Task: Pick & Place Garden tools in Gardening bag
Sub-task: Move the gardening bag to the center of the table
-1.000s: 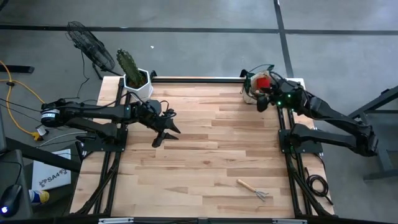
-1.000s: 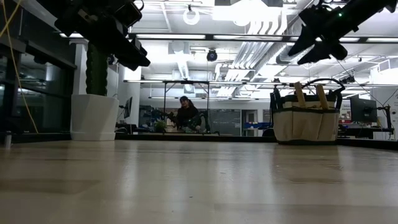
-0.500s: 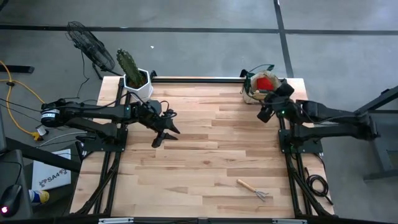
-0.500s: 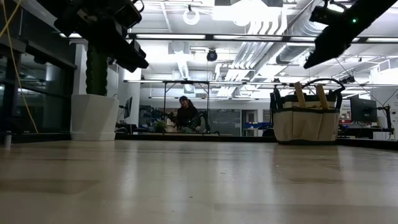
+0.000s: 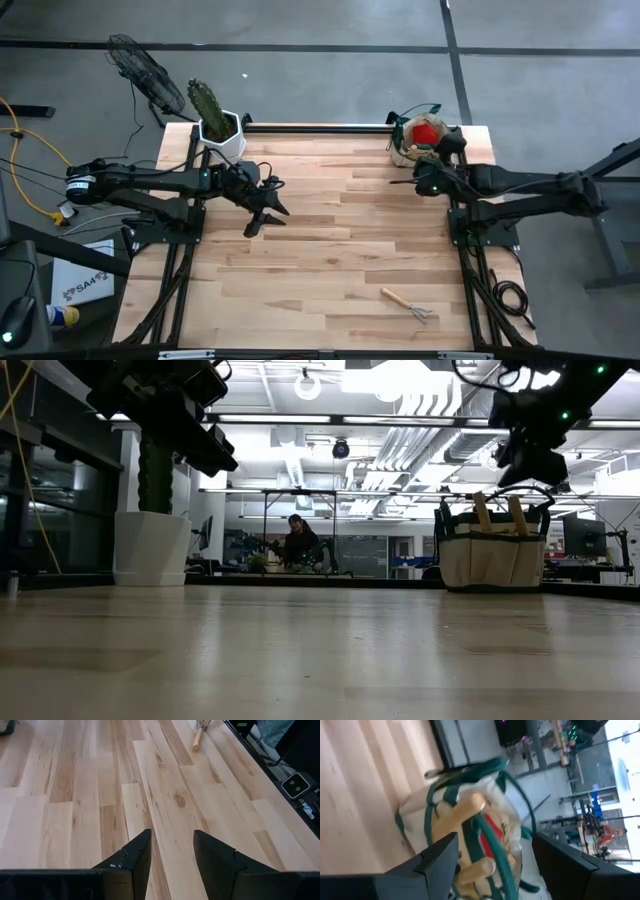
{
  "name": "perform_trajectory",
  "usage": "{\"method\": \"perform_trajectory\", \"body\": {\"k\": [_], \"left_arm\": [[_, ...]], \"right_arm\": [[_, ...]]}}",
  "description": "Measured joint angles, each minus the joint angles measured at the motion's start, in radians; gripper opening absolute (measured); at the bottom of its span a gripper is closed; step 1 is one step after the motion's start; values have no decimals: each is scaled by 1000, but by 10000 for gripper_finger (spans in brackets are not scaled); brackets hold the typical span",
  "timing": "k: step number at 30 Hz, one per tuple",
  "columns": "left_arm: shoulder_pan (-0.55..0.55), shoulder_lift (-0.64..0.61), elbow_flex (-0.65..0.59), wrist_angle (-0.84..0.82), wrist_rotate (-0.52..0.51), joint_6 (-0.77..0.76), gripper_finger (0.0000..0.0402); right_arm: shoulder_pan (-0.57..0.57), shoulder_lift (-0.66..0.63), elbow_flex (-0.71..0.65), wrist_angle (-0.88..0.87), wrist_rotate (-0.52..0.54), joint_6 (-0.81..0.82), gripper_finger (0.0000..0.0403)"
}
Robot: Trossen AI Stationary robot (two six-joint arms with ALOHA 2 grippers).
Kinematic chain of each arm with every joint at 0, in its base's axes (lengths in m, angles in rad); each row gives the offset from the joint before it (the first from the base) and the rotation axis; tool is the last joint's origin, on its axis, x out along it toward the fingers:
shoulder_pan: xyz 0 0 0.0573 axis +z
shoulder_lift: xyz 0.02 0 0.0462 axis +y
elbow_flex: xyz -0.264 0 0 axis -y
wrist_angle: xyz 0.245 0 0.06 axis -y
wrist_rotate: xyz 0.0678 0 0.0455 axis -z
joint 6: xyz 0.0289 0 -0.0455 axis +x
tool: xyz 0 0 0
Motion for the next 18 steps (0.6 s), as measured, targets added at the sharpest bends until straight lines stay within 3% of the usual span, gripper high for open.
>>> {"method": "perform_trajectory", "body": {"k": [18], "left_arm": [[0, 0, 0, 2, -1, 27, 143]], "right_arm": [[-237, 61, 0, 11, -1, 39, 244]]}}
